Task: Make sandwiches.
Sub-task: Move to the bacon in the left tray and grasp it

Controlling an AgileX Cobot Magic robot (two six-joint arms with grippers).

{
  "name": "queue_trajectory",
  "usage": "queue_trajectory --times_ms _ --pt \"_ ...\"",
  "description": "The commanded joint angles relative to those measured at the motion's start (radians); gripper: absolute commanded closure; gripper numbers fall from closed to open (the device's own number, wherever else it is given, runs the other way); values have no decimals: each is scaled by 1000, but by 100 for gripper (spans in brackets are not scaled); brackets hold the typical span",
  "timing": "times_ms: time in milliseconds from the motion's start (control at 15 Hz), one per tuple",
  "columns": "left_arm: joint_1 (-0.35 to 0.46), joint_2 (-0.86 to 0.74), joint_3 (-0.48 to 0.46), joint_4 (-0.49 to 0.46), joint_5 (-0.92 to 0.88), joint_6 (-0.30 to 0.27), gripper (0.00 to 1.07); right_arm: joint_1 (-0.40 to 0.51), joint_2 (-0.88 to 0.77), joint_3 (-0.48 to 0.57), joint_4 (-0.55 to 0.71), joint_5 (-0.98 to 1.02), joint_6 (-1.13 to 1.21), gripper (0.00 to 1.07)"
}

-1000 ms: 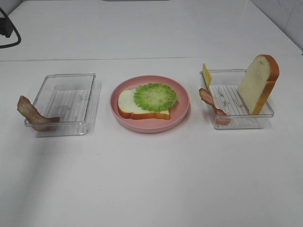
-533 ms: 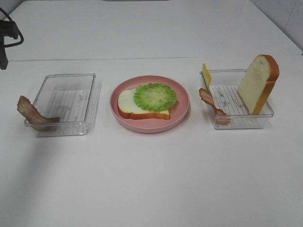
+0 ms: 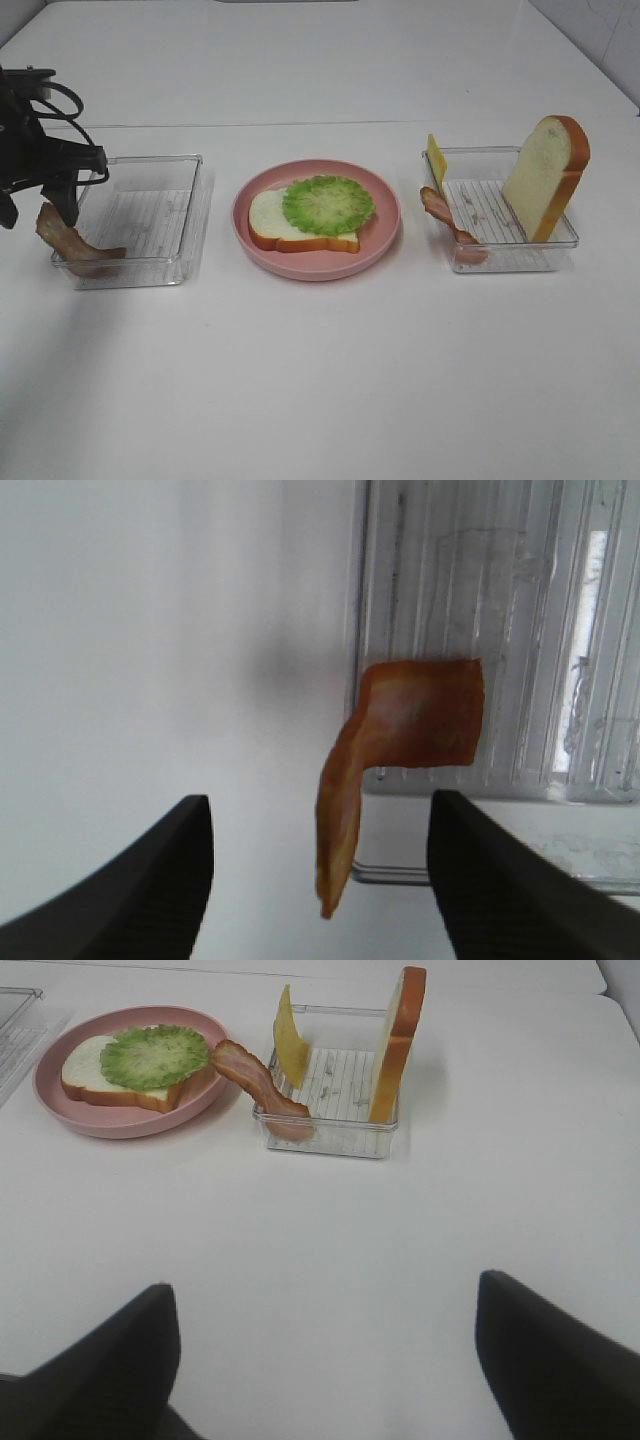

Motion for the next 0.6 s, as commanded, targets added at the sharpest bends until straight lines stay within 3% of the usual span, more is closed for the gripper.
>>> queue_trajectory --times_ms 67,267,533,600 --pt "4 31 -14 -31 -31 23 47 -6 -6 1 0 -3 7 31" --pt "4 42 -14 -31 -40 23 55 -6 -6 1 0 -3 7 31" --pt "4 42 -14 -31 -36 23 87 -6 -6 1 0 -3 7 31" --pt "4 42 -14 -31 -36 23 91 -6 -6 1 0 -3 7 31"
